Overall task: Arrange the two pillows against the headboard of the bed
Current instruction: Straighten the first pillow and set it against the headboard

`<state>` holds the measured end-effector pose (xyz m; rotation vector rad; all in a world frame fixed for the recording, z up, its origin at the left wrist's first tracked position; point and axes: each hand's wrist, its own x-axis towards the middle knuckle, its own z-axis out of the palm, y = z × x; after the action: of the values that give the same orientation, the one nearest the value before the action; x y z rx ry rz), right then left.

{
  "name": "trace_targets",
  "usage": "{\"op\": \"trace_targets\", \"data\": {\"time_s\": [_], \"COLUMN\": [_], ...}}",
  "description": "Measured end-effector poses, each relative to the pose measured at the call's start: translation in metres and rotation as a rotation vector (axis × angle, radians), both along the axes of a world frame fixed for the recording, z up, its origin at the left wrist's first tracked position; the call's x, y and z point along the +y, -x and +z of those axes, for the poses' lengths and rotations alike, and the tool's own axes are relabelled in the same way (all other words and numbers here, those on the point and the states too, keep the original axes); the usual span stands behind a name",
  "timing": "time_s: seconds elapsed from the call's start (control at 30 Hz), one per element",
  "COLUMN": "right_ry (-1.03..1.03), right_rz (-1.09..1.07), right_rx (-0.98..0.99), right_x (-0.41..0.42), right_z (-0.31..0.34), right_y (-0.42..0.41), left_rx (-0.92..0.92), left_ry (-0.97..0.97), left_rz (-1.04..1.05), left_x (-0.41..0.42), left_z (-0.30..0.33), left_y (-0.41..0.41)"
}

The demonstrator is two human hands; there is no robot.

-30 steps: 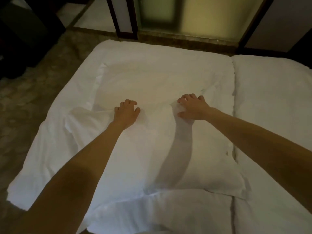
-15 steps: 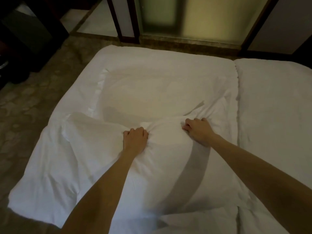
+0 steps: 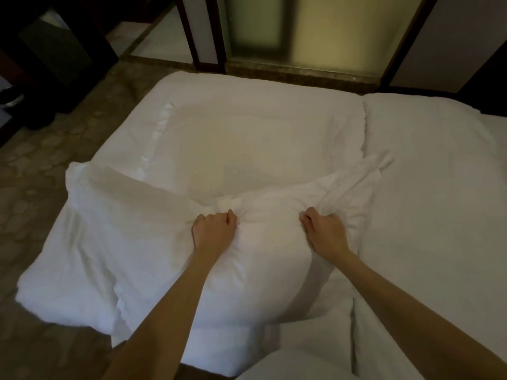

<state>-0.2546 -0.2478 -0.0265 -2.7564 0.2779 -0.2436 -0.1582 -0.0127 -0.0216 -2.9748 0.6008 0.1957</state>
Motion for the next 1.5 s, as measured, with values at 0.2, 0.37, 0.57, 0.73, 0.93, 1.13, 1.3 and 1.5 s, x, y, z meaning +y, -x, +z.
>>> {"op": "trace_targets", "data": {"time_s": [0.2,0.37,0.57,0.73,0.93,1.13,1.3,1.5], "right_ry": [-0.075,-0.094,0.188,0.236,0.348,0.399,0.326,0.290], "right_rz": [0.066,0.208,0.416,0.360,0.353,0.453,0.511,0.435], "right_rx": [0.013,0.111,-0.237,0.198,0.102,0.007,0.010,-0.024], "right_x": [0.006,0.005,0.011,0.014,0.022,0.039,0.051,0.053], "right_z": [0.014,0.048,0.074,0.052,0.032,0.021,0.014,0.021], "right_y": [0.068,0.103,0.126,0.138,0.159,0.172,0.170,0.156], "left_rx": [-0.023,-0.039,-0.073,-0.047,-0.146,0.118,0.261,0.445], "left_ry": [0.223,0.227,0.314,0.645,0.533,0.208,0.243,0.185], "left_rz": [0.259,0.320,0.324,0.376,0.197,0.071,-0.022,-0.038], "left_x": [0.002,0.010,0.020,0.023,0.024,0.050,0.059,0.048], "left_z": [0.016,0.021,0.020,0.031,0.054,0.024,-0.012,-0.031], "left_y": [0.084,0.149,0.220,0.247,0.211,0.143,0.110,0.081]}}
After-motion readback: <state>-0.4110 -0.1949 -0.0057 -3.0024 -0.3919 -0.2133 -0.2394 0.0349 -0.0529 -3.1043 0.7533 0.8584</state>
